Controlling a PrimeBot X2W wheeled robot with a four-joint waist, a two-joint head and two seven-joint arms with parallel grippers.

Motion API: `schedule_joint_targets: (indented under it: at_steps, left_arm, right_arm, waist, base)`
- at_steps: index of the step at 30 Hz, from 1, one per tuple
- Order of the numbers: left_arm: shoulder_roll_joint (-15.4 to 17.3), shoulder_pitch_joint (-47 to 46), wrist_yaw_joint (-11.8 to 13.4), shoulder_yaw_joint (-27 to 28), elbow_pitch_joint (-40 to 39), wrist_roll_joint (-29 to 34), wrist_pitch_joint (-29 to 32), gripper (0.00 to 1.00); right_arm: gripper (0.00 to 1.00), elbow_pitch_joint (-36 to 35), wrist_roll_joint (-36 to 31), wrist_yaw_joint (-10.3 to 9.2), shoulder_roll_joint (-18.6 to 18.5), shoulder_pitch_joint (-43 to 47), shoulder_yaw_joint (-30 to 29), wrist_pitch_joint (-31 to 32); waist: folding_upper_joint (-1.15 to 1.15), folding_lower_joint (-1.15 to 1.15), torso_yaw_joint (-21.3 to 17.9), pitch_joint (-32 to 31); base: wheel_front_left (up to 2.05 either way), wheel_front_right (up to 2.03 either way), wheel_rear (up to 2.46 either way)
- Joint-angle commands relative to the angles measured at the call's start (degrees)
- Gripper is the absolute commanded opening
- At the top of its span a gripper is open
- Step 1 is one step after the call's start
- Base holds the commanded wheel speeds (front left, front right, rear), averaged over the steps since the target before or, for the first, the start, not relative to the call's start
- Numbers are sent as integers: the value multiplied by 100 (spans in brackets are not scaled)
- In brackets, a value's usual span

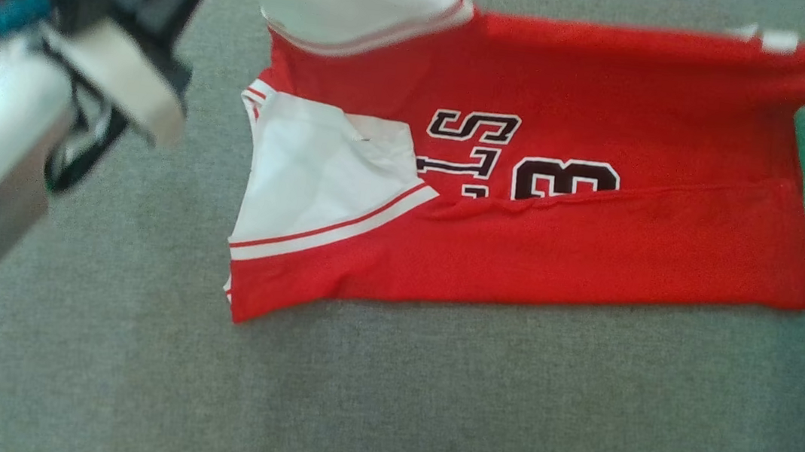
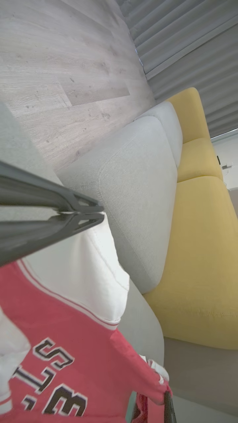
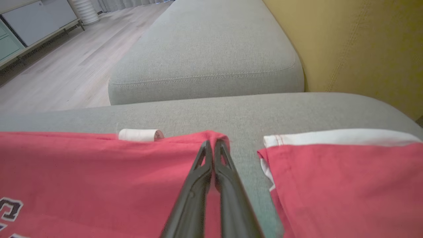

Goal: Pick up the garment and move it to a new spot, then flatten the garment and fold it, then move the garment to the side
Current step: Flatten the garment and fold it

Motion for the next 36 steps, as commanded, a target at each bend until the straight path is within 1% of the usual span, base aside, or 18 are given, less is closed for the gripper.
schedule_joint_targets:
  at_steps: [1,5,9,13,16,20,24,34,35,36]
  left_arm:
    - [378,-9,124,227,-275,-44,-71,0]
    - [752,715,518,243,-1072,-143,-93,0]
    - [1045,1358,934,210,-1848,-169,-105,0]
    - [1230,1859,1293,145,-2400,-152,-110,0]
    - [1290,2137,1491,106,-2652,-112,-114,0]
    - [1292,2430,1652,91,-2816,-99,-117,0]
    - [1291,2632,1770,125,-2821,-36,-119,0]
    - [1204,3080,1897,361,-2807,13,-121,0]
    - [1172,3139,1903,406,-2797,0,-121,0]
    - [1136,3189,1911,438,-2784,10,-121,27]
  right_arm:
    - [0,-202,60,21,-197,203,-43,-78]
    - [0,-369,123,21,-256,696,-164,-152]
    - [0,-548,144,21,-290,1158,-326,-179]
    - [0,-734,130,21,-281,1587,-547,-194]
    - [0,-872,89,21,-239,1885,-722,-179]
    - [0,-1075,-6,21,-145,2226,-969,-138]
    - [0,-1274,-107,21,-12,2487,-1213,-47]
    - [0,-1634,-366,21,278,2898,-1683,166]
    - [14,-1652,-396,21,314,2933,-1725,184]
    - [33,-1664,-423,21,352,2965,-1761,206]
  waist:
    - [0,1,38,-108]
    - [0,1,89,-239]
    - [0,1,149,-329]
    - [0,1,207,-357]
    - [0,1,245,-363]
    - [0,1,257,-372]
    - [0,1,238,-370]
    - [0,1,160,-374]
    - [0,1,157,-376]
    - [0,1,156,-379]
  base:
    - [0,0,0]
    - [0,0,0]
    - [0,0,0]
    - [0,0,0]
    - [0,0,0]
    - [0,0,0]
    - [0,0,0]
    - [0,0,0]
    - [0,0,0]
    - [0,0,0]
